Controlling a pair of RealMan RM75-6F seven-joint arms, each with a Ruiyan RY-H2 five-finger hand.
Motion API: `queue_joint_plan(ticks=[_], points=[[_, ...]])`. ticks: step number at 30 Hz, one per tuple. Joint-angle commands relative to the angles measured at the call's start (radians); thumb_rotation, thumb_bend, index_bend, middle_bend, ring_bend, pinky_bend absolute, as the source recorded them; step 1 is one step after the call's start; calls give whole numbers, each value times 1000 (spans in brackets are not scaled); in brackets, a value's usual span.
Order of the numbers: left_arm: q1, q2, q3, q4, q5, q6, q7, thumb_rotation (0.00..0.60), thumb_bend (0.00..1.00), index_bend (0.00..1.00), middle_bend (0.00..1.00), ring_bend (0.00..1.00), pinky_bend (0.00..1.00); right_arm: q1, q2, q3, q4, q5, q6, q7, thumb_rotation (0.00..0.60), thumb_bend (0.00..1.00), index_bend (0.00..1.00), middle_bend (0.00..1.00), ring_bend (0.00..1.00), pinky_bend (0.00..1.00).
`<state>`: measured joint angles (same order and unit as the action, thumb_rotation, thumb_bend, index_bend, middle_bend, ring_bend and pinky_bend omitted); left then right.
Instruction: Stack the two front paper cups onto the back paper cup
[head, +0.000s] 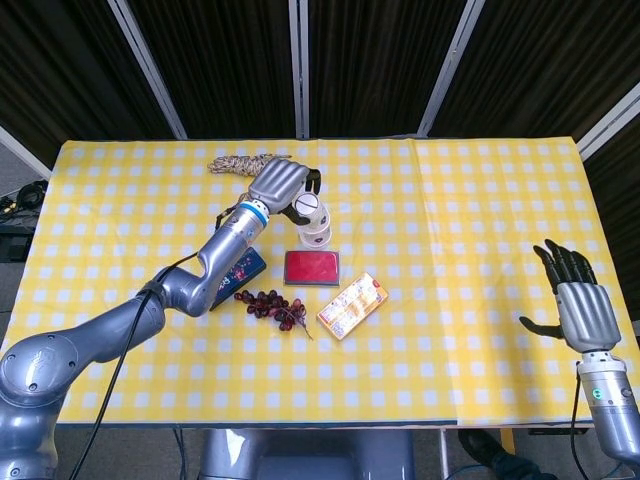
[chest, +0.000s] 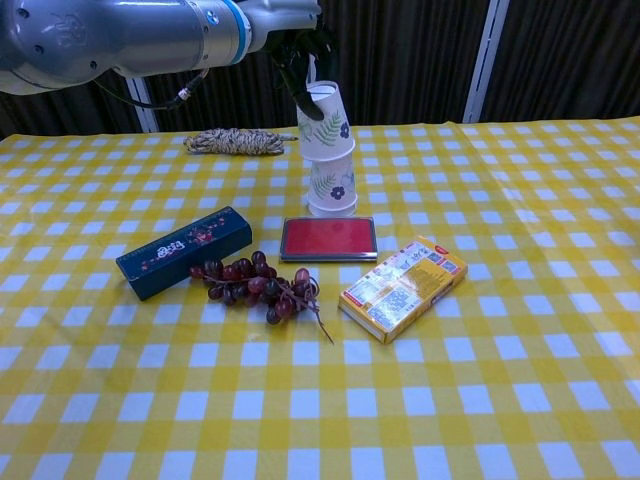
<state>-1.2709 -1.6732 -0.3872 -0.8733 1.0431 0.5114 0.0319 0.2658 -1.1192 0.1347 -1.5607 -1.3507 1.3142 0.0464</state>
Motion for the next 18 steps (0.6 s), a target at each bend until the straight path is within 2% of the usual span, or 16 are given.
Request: queue_joint_plan(ticks=[1,3,5,8,10,13,18], points=[[-8,-15,7,20,4,13,-5,600,121,492,473,499,600,-4,2,2,-1,1,4,2,600,0,0,0,0,0],[-14,-18,13,28,6,1,-9,600,111,467,435,475,551,-6,4,4,-1,2,6,3,600,0,0,0,0,0],[-19,-12,16,23,5,-22,-22,600,63,361,280,327,384,-7,4,5,0,2,4,4,600,0,0,0,0,0],[-22,0,17,11,5,-41,-39,600,3,183,69,97,184,-8,4,6,1,2,3,5,600,0,0,0,0,0],[-22,7,19,2,8,-40,-45,600,0,106,18,25,125,-9,4,7,0,2,3,6,600,0,0,0,0,0],[-16,17,20,-13,16,-17,-52,600,0,8,0,0,74,-10,5,8,-1,0,3,8,600,0,0,0,0,0],[12,45,25,-48,21,40,-48,600,0,0,0,0,22,-11,6,9,-4,-6,7,7,600,0,0,0,0,0]])
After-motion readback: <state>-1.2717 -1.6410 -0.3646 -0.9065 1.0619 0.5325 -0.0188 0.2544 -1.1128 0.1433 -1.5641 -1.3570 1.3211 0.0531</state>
